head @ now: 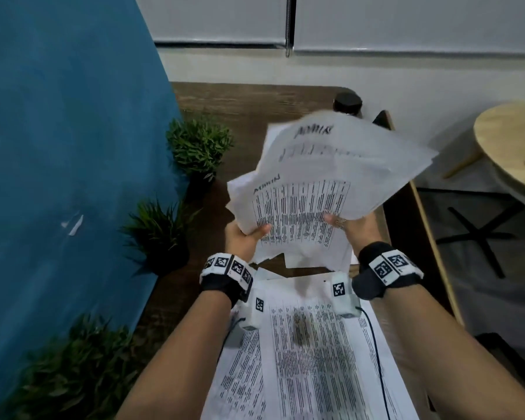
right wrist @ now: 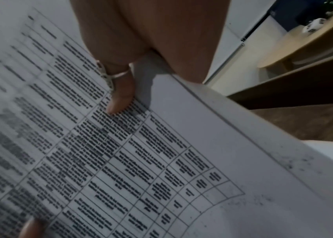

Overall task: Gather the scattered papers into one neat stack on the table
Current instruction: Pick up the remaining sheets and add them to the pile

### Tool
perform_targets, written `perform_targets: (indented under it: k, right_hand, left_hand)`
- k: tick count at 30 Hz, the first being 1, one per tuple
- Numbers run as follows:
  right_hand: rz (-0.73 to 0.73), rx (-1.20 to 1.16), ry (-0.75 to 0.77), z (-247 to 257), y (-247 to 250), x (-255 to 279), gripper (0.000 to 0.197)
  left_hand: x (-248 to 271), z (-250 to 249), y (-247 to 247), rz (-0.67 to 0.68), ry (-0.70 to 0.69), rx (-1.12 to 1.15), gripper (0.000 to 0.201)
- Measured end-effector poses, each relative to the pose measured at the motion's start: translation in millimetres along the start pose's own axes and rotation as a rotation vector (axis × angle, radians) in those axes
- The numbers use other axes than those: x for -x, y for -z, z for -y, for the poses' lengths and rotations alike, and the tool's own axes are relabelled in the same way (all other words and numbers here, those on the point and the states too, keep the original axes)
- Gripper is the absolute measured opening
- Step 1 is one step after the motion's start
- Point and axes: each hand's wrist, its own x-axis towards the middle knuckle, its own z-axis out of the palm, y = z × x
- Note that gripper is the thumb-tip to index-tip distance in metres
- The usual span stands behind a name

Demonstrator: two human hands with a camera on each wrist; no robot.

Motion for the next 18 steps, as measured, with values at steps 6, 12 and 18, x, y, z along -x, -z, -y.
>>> perform_targets:
  k: [6, 12, 18]
  right_hand:
    - [0.009, 0.020, 0.039, 11, 5, 2, 0.041]
    - [0.177, 0.025, -0.016, -5, 11, 10, 0.041]
    - [0.113, 0.011, -0.017, -12, 2, 8, 0.041]
  left_hand:
    - [7, -18, 9, -0.039, -0.118, 0.013, 0.032]
    - [14, -30, 20, -0.021, -0.138, 0.022, 0.035]
    - [10, -22, 13, -0.020, -0.063, 0.007, 0.065]
